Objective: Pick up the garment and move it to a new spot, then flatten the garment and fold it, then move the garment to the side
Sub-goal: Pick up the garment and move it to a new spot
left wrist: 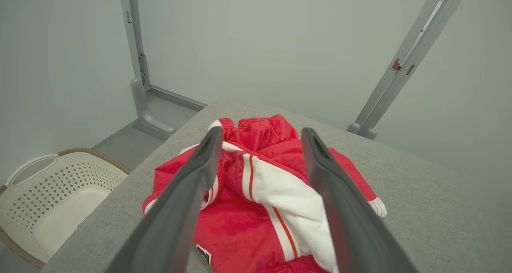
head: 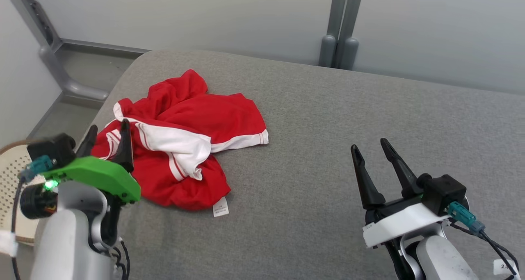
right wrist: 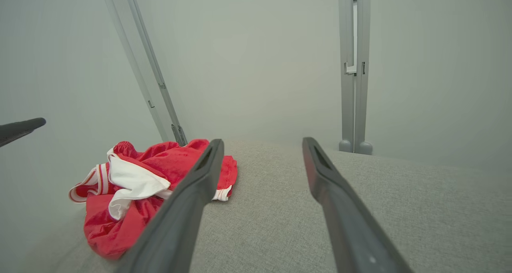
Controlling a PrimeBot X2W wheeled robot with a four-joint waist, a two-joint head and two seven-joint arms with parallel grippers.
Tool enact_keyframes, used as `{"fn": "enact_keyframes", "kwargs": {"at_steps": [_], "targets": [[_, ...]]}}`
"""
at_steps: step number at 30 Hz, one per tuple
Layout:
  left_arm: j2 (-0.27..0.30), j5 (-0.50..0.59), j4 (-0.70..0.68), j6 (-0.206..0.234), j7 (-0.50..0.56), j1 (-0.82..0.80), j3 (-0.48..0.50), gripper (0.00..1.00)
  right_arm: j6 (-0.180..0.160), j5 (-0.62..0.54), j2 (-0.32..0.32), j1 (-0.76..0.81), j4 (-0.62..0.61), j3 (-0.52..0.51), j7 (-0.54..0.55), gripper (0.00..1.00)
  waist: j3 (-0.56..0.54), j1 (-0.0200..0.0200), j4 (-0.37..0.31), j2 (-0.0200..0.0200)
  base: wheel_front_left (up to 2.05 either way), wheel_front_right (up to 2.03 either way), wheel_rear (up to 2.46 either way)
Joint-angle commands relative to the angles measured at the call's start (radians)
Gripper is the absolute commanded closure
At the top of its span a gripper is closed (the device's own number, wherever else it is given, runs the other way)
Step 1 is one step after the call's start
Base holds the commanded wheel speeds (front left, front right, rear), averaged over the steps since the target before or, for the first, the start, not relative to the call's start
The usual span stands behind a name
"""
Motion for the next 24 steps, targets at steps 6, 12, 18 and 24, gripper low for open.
{"fn": "enact_keyframes", "kwargs": {"at_steps": [6,12,18,24], "targets": [[0.071,-0.072,0.078,0.020,0.218,-0.153,0.045,0.00,0.000,0.003,-0.005,-0.029,-0.004,0.005,-0.003,0.00,0.022,0.0000,-0.080,0.0000,0.00,0.00,0.00],[0.136,-0.138,0.224,0.017,0.384,-0.250,0.081,0.00,0.000,0.004,-0.009,-0.055,-0.008,0.013,-0.003,0.00,0.064,0.0000,-0.143,0.0000,0.00,0.00,0.00],[0.177,-0.180,0.368,0.021,0.449,-0.312,0.115,0.00,0.000,0.008,-0.014,-0.078,-0.008,0.018,-0.003,0.00,0.099,0.0000,-0.196,0.0000,0.00,0.00,0.00],[0.227,-0.194,0.499,0.045,0.471,-0.369,0.141,0.00,0.000,0.011,-0.023,-0.102,-0.005,0.037,-0.003,0.00,0.128,0.0000,-0.240,0.0000,0.00,0.00,0.00]]}}
